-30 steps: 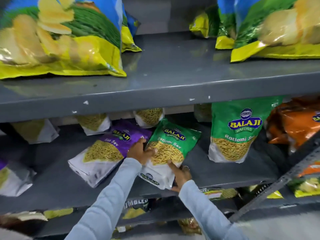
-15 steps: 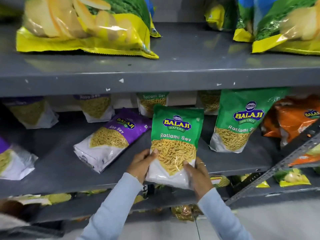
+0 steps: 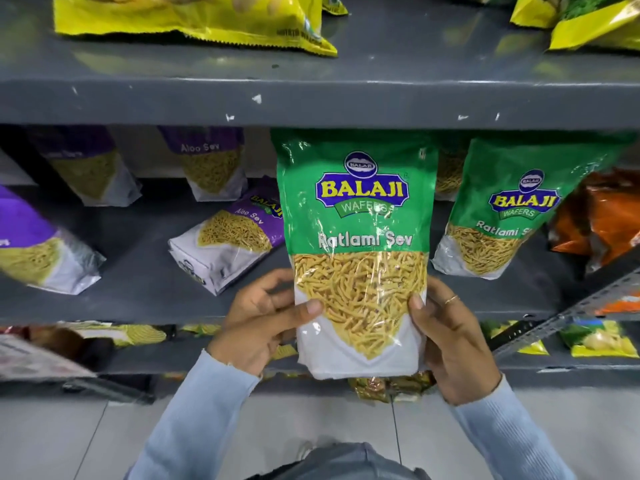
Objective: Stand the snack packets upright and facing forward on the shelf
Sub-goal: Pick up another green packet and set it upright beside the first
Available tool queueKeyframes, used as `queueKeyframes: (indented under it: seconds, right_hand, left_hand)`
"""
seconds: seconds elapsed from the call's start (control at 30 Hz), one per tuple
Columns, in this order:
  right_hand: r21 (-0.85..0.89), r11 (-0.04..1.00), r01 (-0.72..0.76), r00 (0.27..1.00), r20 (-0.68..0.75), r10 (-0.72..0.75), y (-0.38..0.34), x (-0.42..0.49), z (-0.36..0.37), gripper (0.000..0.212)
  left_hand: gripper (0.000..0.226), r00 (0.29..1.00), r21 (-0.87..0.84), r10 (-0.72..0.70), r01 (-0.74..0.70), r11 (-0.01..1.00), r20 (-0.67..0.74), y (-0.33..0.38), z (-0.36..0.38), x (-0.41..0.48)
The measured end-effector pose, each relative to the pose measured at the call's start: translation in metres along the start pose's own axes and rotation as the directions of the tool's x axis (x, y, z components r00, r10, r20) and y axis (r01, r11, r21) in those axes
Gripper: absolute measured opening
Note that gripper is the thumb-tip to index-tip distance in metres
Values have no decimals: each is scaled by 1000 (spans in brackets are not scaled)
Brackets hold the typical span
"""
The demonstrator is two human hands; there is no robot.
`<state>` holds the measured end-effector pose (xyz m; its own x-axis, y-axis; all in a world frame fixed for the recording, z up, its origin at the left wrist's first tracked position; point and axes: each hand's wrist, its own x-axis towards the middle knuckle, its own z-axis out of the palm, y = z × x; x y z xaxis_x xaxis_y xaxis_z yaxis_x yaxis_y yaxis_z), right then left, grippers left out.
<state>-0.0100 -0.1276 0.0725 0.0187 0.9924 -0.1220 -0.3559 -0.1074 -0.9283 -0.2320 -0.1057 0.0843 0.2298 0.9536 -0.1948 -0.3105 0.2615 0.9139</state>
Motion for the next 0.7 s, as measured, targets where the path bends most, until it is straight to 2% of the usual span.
queueKeyframes:
  seconds: [0.07, 0.27, 0.37, 0.47, 0.6, 0.7]
  right_hand:
    - [0, 1000, 4, 1000, 2, -4, 1, -3, 1, 41]
    - [3, 1000, 21, 999, 29, -21, 5, -1, -3, 40]
    - [9, 996, 85, 992, 94, -86, 5, 16, -7, 56]
    - [-52, 989, 136, 984, 126, -128, 4, 52, -10, 34]
    - [-160, 967, 198, 973, 151, -174, 1, 107, -9, 40]
    - [-211, 955, 210, 976, 99, -193, 12, 137, -11, 43]
  left_hand:
    - [64, 1000, -23, 5, -6, 1000, -11, -3, 0, -3]
    - [63, 999, -34, 38, -39, 999, -25, -3, 3, -7]
    - [47, 996, 31, 77, -76, 997, -39, 3, 6, 4]
    - [46, 987, 147, 158, -152, 977, -29, 10, 5, 33]
    - [46, 970, 266, 242, -227, 937, -24, 12, -5, 87]
    - [48, 965, 307, 261, -245, 920, -14, 4, -12, 120]
